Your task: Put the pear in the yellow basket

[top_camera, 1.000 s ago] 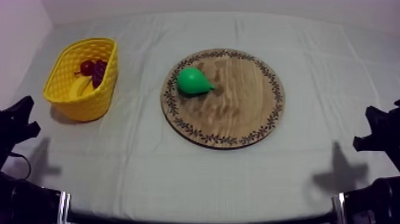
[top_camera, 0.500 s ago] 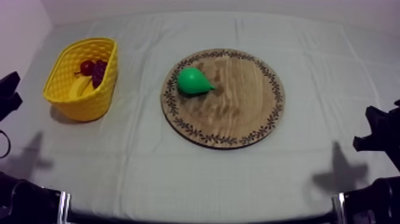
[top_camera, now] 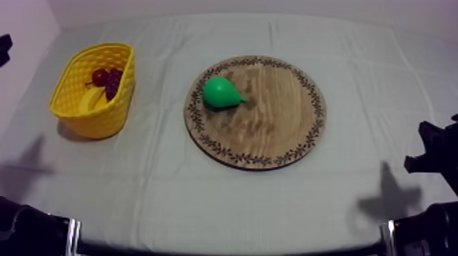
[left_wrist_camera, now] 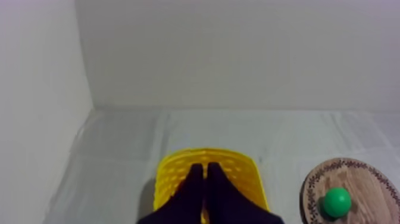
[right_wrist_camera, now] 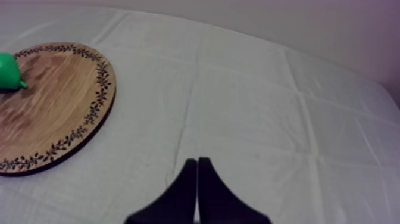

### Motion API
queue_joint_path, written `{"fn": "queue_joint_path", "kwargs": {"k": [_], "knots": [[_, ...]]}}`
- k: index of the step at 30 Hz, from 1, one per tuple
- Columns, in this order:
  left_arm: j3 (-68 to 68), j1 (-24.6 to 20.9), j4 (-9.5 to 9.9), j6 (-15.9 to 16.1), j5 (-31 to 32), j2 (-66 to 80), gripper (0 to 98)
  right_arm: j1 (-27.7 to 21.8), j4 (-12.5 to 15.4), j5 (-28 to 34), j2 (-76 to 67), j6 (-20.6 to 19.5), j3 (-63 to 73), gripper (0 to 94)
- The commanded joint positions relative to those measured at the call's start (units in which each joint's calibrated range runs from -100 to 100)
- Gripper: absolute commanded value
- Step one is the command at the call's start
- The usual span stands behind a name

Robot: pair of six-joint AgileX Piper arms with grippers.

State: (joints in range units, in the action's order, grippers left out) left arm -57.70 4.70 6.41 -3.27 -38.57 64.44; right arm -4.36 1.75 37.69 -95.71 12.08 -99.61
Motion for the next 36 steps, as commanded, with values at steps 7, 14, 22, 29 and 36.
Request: {"fn": "queue_joint_path", "kwargs": {"k": [7,14,22,29,36], "knots": [[18.2,1.6,-3.4,4.9,-2.6,-13.8,0.0,0.0,0.0,0.0,0.0,0.0,-0.1,0.3],[30.4,4.5,-4.28,7.5,-5.6,-24.0,0.0,0.0,0.0,0.0,0.0,0.0,-0.1,0.3],[45.3,9.2,-4.54,8.4,-10.3,-35.9,0.0,0.0,0.0,0.0,0.0,0.0,-0.1,0.3],[60.0,13.6,-4.15,8.5,-17.1,-45.9,0.0,0.0,0.0,0.0,0.0,0.0,-0.1,0.3],[71.3,16.8,-3.14,8.9,-22.8,-55.3,0.0,0.0,0.0,0.0,0.0,0.0,-0.1,0.3]]}}
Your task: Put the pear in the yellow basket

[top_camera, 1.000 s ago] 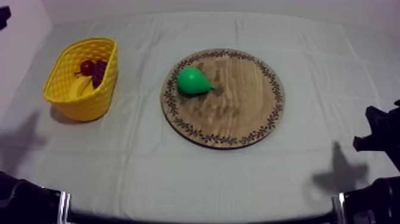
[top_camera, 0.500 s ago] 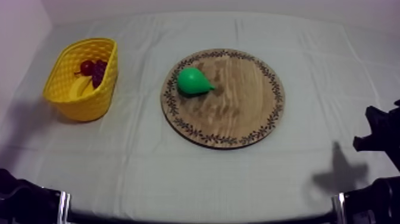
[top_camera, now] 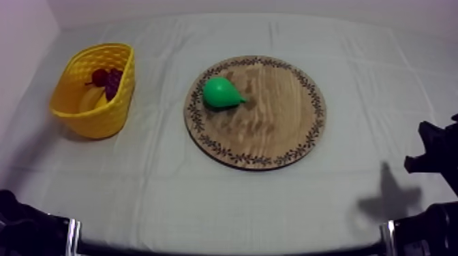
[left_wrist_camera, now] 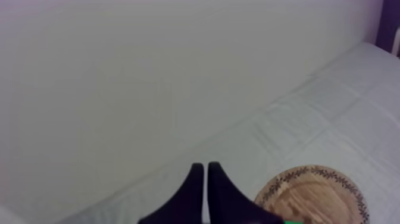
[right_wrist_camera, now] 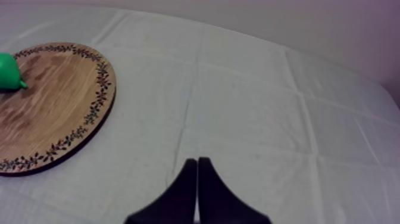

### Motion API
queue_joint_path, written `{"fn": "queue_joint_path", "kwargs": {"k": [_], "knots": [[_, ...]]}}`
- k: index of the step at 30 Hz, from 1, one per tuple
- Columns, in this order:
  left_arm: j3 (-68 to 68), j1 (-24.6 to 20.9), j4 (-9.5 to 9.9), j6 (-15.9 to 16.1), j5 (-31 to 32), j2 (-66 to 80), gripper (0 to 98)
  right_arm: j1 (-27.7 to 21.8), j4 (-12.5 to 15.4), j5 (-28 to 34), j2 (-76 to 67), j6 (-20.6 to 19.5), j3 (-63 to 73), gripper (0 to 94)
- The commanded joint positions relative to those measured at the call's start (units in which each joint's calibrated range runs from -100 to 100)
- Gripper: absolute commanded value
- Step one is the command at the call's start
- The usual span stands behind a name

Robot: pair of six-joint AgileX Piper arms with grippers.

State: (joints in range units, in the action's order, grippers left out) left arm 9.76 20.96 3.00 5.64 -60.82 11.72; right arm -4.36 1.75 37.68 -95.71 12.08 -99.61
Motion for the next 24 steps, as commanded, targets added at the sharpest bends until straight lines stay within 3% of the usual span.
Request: {"fn": "queue_joint_path", "kwargs": {"k": [1,9,15,24], "knots": [[4.9,1.0,0.56,0.0,-0.8,-3.8,0.0,0.0,0.0,0.0,0.0,0.0,-0.1,0.3],[13.1,4.2,3.24,1.0,-5.0,-12.9,0.0,0.0,0.0,0.0,0.0,0.0,-0.1,0.3],[16.9,6.5,4.0,2.3,-10.5,-18.5,0.0,0.0,0.0,0.0,0.0,0.0,-0.1,0.3],[10.7,10.2,5.05,2.5,-13.6,-22.6,0.0,0.0,0.0,0.0,0.0,0.0,-0.1,0.3]]}}
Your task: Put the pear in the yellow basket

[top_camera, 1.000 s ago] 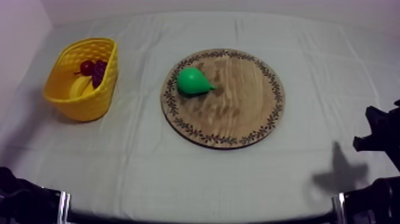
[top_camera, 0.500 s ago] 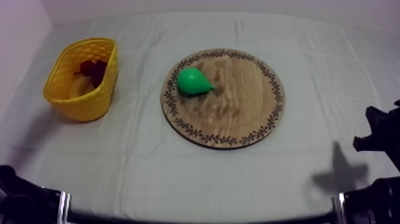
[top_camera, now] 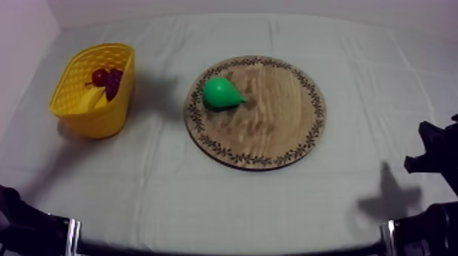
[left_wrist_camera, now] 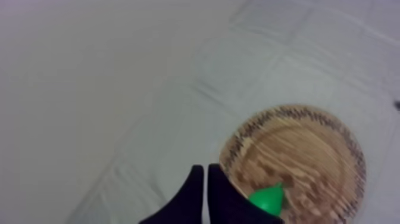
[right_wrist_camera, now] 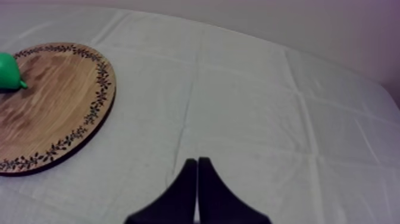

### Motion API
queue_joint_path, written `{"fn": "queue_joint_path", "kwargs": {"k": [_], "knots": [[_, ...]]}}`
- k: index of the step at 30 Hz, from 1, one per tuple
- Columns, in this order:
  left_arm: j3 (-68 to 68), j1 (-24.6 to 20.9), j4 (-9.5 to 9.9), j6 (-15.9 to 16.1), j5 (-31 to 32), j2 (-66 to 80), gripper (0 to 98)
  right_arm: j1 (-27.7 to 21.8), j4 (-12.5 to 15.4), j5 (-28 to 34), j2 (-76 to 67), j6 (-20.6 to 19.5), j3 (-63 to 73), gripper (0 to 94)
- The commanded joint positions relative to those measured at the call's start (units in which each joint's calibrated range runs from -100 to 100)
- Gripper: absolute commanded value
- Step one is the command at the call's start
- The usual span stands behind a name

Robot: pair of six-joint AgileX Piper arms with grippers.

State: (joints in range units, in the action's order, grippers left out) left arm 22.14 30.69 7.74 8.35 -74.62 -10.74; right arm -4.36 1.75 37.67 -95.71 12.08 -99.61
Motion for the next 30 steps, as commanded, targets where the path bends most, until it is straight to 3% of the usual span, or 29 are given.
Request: {"fn": "queue_joint_path", "kwargs": {"k": [1,5,12,21,24,28,30], "knots": [[-3.1,1.0,0.82,-0.4,0.6,-0.3,0.0,0.0,0.0,0.0,0.0,0.0,-0.1,0.3],[-9.1,2.8,2.4,-1.6,2.6,-0.9,0.0,0.0,0.0,0.0,0.0,0.0,-0.1,0.3],[-17.9,4.4,2.92,-1.7,3.9,-1.3,0.0,0.0,0.0,0.0,0.0,0.0,-0.1,0.3],[-21.0,3.5,1.06,0.7,3.6,-1.4,2.8,0.0,0.0,0.0,0.0,0.0,-0.1,0.3],[-20.4,3.2,1.19,-0.2,2.5,-1.4,19.4,0.0,0.0,0.0,0.0,0.0,-0.1,0.3],[-20.3,2.5,1.26,-1.3,-0.6,-1.4,58.3,0.0,0.0,0.0,0.0,0.0,-0.1,0.3],[-20.5,2.2,1.19,-1.0,-2.3,-1.4,73.1,0.0,0.0,0.0,0.0,0.0,-0.1,0.3]]}}
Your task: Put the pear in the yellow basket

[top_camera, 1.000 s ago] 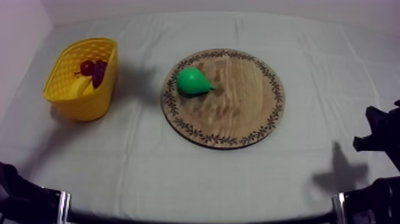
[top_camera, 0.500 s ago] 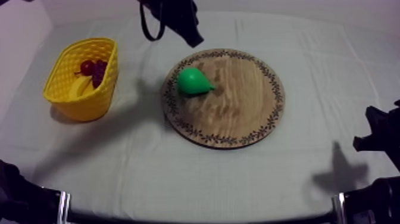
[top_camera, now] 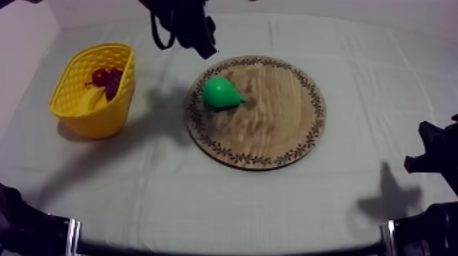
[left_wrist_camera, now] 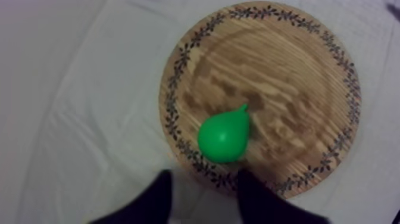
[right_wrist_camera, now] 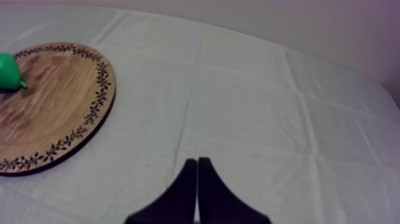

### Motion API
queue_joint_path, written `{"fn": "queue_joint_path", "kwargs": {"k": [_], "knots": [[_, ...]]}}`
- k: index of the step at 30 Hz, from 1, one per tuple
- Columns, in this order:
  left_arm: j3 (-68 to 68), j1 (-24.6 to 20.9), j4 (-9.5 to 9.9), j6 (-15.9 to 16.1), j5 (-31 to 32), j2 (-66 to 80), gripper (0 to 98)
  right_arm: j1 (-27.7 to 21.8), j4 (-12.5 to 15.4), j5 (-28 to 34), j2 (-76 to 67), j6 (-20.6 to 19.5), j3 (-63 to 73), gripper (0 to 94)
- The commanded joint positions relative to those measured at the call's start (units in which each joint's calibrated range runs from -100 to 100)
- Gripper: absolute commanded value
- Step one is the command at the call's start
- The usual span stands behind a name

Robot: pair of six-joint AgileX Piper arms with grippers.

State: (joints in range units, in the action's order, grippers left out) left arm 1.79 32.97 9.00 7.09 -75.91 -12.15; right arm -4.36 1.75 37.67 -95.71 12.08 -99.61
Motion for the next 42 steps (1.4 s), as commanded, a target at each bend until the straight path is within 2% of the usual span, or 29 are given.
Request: {"fn": "queue_joint_path", "kwargs": {"k": [1,4,10,22,30,38,42], "knots": [[-0.2,-0.1,-0.08,0.4,-1.8,0.0,79.1,0.0,0.0,0.0,0.0,0.0,-0.1,0.3],[0.0,-0.3,0.03,0.8,-4.4,0.0,89.9,0.0,0.0,0.0,0.0,0.0,-0.1,0.3],[-0.5,-0.7,-0.25,1.9,-6.0,-0.5,95.1,0.0,0.0,0.0,0.0,0.0,-0.1,0.3],[-6.7,-1.2,-0.07,3.3,3.2,-5.9,94.0,0.0,0.0,0.0,0.0,0.0,-0.1,0.3],[-5.0,-1.8,-0.46,4.0,8.2,-13.1,92.7,0.0,0.0,0.0,0.0,0.0,-0.1,0.3],[-1.9,-1.9,-3.34,6.8,11.0,-18.8,89.9,0.0,0.0,0.0,0.0,0.0,-0.1,0.3],[-1.2,-2.0,-4.15,7.7,13.1,-21.1,88.7,0.0,0.0,0.0,0.0,0.0,-0.1,0.3]]}}
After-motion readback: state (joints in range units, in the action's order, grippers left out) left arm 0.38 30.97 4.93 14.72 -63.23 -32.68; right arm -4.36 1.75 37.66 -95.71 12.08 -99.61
